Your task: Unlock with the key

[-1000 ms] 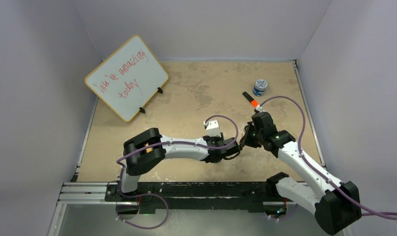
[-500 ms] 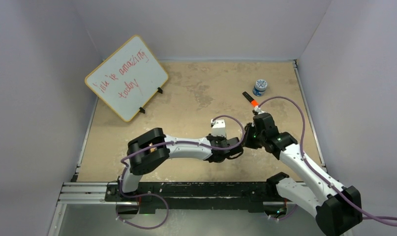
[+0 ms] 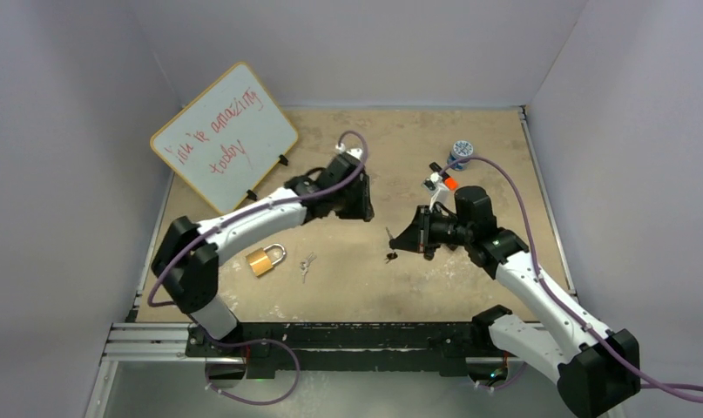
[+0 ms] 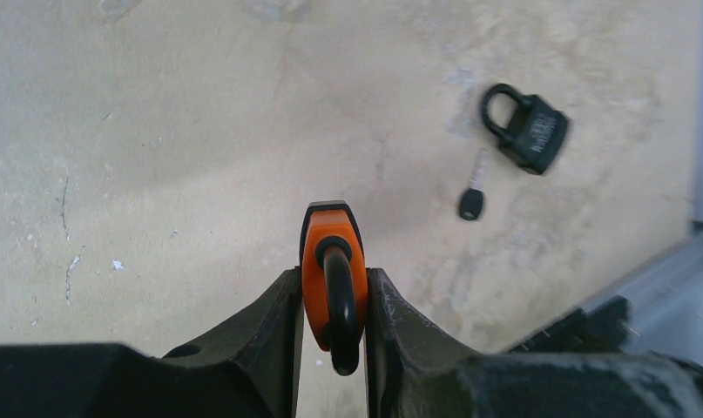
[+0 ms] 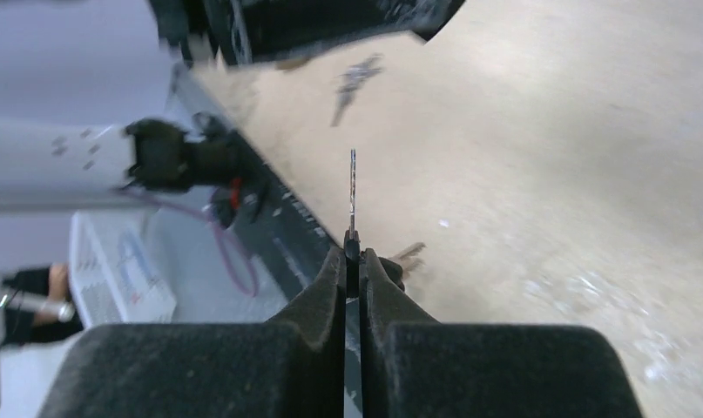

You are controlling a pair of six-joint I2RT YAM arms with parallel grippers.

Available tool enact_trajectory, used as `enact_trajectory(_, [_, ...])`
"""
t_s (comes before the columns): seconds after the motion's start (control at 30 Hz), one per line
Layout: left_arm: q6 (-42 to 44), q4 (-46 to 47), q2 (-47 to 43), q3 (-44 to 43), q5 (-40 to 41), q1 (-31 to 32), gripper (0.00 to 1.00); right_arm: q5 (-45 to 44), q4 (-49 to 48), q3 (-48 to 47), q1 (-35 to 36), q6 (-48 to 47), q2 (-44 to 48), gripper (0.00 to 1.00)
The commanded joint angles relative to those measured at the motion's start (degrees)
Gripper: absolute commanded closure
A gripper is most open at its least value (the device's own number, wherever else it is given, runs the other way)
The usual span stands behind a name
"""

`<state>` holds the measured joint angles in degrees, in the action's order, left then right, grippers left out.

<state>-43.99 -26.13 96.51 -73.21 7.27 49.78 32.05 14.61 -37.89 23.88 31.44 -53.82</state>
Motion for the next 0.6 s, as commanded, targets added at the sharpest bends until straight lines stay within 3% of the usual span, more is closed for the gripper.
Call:
enact_trajectory(0.0, [6.96,-0.39,-7.39,-3.15,-24.92,-8.78,1.0,18.47,-11.45,-0.85,-0.18,-0.7,1.16,1.0])
enact_trajectory(0.17, [4.45,-1.79,-9.85,-5.86,-52.37,-19.1,1.0,26.58,-16.38,-2.53,-0.13,1.11,1.17,1.0])
enact_trajectory(0.27, [0.6,-2.14,-9.62,-7.76,-64.26,-22.13,1.0,34.19,-29.69,-1.23,-0.14,8.79,3.29,1.0])
enact_trajectory(0.33, [-3.24,-0.77,-9.59,-7.36,-69.78,-23.36,1.0,34.87,-29.86,-2.83,-0.15,8.81,4.67,1.0])
enact_trajectory(0.43, [-14.57,10.13,-10.58,-4.03,-77.59,-23.93,1.0,35.54,-25.93,-7.27,-0.15,6.78,3.77,1.0])
enact_trajectory(0.57, [-28.92,28.18,-13.43,-0.24,-80.55,-24.03,1.0,35.24,-25.15,-10.32,-0.12,8.53,2.49,1.0])
